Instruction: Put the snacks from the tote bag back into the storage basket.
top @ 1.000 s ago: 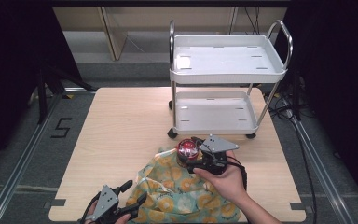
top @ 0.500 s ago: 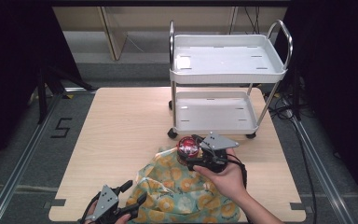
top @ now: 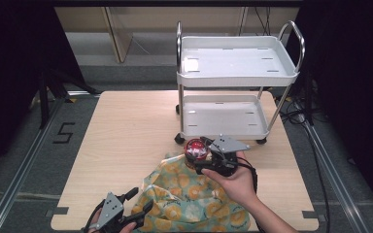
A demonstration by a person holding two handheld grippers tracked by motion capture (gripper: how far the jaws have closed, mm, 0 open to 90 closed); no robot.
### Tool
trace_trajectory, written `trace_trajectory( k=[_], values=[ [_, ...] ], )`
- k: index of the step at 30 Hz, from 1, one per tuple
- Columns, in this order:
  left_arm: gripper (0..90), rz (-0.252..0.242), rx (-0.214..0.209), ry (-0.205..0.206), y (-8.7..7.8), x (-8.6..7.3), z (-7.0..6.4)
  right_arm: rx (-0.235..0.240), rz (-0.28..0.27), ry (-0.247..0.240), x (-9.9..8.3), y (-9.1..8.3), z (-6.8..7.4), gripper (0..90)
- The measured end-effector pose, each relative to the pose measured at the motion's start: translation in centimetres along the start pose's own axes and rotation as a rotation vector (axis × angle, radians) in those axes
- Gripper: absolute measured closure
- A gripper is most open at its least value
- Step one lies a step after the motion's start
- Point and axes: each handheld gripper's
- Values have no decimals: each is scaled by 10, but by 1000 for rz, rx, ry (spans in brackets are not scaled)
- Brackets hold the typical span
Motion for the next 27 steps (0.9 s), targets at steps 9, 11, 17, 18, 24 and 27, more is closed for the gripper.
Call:
trace_trajectory(
  k=[9,11,17,18,24,27],
  values=[
    [326,-1,0,-1,0,0,0,-3,-18,-10,5,1,-3,270],
    [326,3,0,4,0,0,1,12,0,9,6,0,-3,270],
    [326,9,1,9,-1,0,1,-9,-21,-14,11,0,-7,270],
    [326,10,1,9,-1,0,1,-9,-25,-12,11,1,-7,270],
    [326,10,0,10,-1,0,1,-9,-15,18,13,1,-10,270],
    [326,10,2,11,-1,0,1,-19,-20,1,14,0,-12,270]
  ],
)
Point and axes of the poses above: each handheld gripper's, and its own axes: y roughly forward along the jaws, x roughly out of its top, z roughly to its left, and after that the axes turned 13 degrees about -x, right-handed
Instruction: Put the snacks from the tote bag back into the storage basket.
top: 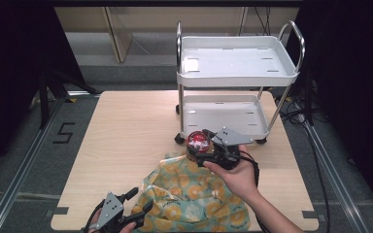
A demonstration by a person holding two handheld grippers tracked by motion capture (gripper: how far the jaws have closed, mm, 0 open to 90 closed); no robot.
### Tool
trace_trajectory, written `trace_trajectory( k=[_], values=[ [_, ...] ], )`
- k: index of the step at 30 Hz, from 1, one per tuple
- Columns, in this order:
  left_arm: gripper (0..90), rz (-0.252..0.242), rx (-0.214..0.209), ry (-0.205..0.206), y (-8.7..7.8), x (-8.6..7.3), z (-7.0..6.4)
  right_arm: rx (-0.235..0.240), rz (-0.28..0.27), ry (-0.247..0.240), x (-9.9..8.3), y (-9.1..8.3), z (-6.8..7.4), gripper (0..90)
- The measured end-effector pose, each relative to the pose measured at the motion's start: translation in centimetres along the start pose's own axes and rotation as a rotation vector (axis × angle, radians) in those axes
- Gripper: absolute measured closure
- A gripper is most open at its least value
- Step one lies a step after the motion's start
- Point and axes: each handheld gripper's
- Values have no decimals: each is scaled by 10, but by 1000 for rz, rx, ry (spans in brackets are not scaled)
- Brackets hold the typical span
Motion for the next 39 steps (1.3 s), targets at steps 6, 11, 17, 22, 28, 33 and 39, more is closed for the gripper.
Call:
trace_trajectory(
  k=[6,11,17,22,28,33,39],
  values=[
    [326,0,0,0,0,0,0,-7,-2,9,0,2,-3,270],
    [326,0,-1,0,0,0,0,-9,-3,37,0,5,-2,270],
    [326,0,-1,1,-1,0,0,-18,-14,3,4,8,-4,270],
    [326,-14,-14,8,0,0,1,-12,-13,13,5,9,-4,270],
    [326,0,-2,1,0,0,0,-22,-16,-2,8,10,-7,270],
    [326,-1,-2,0,0,0,0,-27,-10,8,9,9,-7,270],
    [326,-7,-6,1,0,0,0,-30,-9,2,10,10,-8,270]
  ],
)
Point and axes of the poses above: each handheld gripper's, and its own axes: y roughly forward along the jaws, x roughly out of its top, z roughly to its left, and after that the axes turned 13 degrees about -x, right-handed
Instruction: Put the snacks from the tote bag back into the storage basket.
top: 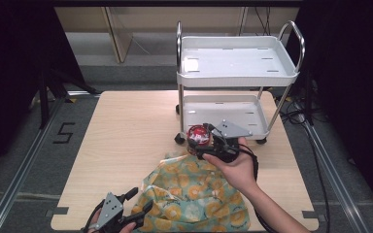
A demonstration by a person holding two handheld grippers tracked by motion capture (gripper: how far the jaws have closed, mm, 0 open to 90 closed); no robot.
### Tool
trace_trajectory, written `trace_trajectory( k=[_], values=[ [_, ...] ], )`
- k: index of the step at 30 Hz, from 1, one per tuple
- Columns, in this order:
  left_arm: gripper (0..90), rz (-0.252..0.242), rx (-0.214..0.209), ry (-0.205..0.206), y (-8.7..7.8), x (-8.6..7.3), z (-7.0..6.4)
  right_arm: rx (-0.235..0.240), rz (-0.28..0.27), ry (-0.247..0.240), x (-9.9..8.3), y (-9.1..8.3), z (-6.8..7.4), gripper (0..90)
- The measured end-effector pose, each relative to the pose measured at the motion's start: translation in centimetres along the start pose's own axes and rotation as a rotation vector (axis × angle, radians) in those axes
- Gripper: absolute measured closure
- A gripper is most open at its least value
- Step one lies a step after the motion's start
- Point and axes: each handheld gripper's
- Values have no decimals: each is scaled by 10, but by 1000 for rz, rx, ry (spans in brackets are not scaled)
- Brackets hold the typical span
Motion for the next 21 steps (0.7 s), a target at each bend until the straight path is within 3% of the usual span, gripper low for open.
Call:
trace_trajectory(
  k=[6,8,9,14,15,18,21],
  values=[
    [326,6,3,-2,0,0,0,-23,-6,-2,1,2,-3,270],
    [326,6,4,-2,0,0,0,7,11,14,0,3,-3,270],
    [326,6,4,-2,0,0,0,-15,7,12,1,3,-4,270],
    [326,7,3,-2,0,0,0,-13,8,12,2,5,-5,270],
    [326,6,4,-2,0,0,0,-12,1,-12,3,6,-6,270],
    [326,6,3,-2,0,0,0,-20,5,13,4,7,-5,270],
    [326,6,3,-2,0,0,0,-12,10,1,5,7,-6,270]
  ],
)
Point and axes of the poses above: each handheld gripper's, and its own axes: y roughly forward along the jaws, x roughly out of its top, z roughly to its left, and after that the axes turned 13 degrees about -x, right-handed
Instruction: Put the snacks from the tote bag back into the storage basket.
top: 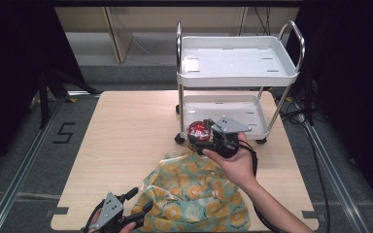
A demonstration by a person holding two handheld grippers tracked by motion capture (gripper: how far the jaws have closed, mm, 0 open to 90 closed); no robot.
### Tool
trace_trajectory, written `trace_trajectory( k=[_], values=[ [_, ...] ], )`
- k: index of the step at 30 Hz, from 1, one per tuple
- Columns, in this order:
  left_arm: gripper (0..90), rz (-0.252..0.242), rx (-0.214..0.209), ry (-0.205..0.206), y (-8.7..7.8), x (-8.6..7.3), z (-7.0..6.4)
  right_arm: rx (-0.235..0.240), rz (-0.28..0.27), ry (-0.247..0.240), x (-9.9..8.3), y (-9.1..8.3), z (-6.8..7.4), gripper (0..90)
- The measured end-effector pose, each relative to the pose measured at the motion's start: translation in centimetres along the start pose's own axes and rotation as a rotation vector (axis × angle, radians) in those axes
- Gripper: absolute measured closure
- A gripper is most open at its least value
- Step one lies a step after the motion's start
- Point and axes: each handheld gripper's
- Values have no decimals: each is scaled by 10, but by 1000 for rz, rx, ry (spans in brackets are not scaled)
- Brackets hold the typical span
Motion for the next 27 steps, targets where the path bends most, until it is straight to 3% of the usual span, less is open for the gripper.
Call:
trace_trajectory(
  k=[11,16,21,22,26,27],
  values=[
    [326,0,-2,-1,0,0,0,-20,-9,9,1,5,0,270],
    [326,0,-1,0,0,0,0,-7,-8,1,3,5,-1,270],
    [326,-13,-11,3,1,0,1,-19,1,29,5,5,0,270],
    [326,-13,-11,3,1,0,1,-10,-4,4,5,6,-2,270],
    [326,-11,-15,12,0,0,2,-29,-13,18,7,9,-1,270],
    [326,-11,-15,12,0,0,2,-15,-1,12,7,9,-2,270]
  ],
)
Point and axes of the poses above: each handheld gripper's, and its own axes: y roughly forward along the jaws, x roughly out of its top, z roughly to its left, and after that the axes turned 13 degrees about -x, right-handed
